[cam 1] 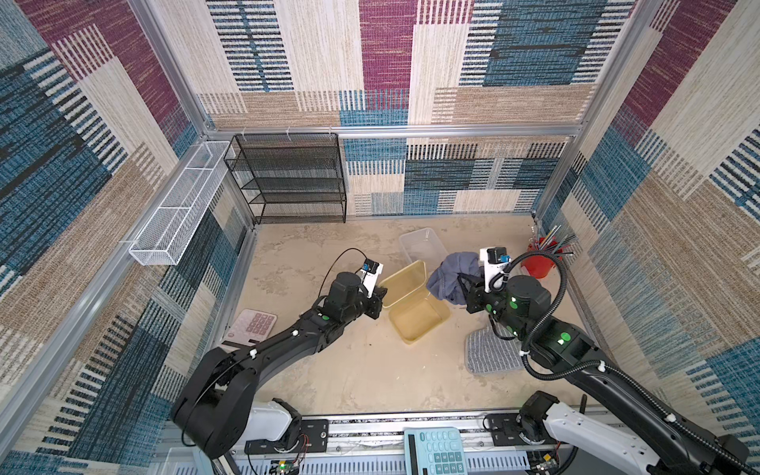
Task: Wipe the insides of the lunch boxes
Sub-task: Move the lunch box to the center of the board.
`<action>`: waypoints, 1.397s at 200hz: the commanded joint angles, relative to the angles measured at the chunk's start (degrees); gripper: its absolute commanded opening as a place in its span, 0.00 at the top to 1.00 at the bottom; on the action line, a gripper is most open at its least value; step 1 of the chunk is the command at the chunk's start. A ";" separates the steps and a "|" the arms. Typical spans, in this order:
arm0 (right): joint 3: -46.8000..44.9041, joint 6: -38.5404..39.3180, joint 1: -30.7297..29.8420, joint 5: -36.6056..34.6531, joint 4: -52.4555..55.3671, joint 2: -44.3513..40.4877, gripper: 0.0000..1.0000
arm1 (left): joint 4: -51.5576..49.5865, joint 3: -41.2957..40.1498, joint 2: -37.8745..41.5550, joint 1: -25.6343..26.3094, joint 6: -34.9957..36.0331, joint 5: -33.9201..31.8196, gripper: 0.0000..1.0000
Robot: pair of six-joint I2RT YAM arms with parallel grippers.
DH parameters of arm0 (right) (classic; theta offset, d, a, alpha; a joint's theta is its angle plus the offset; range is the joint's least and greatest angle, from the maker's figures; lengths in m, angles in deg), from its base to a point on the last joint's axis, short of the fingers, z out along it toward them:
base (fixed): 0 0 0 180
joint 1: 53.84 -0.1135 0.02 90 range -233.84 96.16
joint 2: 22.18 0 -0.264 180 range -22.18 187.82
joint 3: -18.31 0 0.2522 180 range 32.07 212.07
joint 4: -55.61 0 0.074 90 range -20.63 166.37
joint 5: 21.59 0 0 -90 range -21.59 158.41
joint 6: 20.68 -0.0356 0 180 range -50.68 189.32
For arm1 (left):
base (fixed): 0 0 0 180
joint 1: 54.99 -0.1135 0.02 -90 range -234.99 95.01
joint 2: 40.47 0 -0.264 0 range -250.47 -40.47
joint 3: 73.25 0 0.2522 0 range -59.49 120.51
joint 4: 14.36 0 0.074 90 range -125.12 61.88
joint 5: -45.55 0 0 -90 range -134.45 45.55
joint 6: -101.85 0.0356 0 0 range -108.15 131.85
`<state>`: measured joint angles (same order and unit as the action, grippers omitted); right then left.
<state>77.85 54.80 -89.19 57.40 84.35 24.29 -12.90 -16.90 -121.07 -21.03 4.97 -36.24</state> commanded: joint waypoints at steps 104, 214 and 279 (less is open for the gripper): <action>-5.46 -2.16 4.42 2.70 -0.61 -4.64 0.73 | 4.82 16.63 -18.85 0.10 0.37 8.18 0.81; -5.29 -1.64 4.31 14.88 -4.52 -2.47 0.79 | 5.54 12.08 -10.57 -0.03 -1.45 1.82 0.21; 0.29 -1.74 -13.06 14.23 -16.04 12.46 0.80 | -4.85 -3.20 12.93 -2.11 -8.96 -17.49 0.01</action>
<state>75.79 52.94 -95.18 73.51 76.50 30.96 -10.58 -16.61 -114.16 -21.66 2.00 -42.45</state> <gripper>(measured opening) 0.200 0.987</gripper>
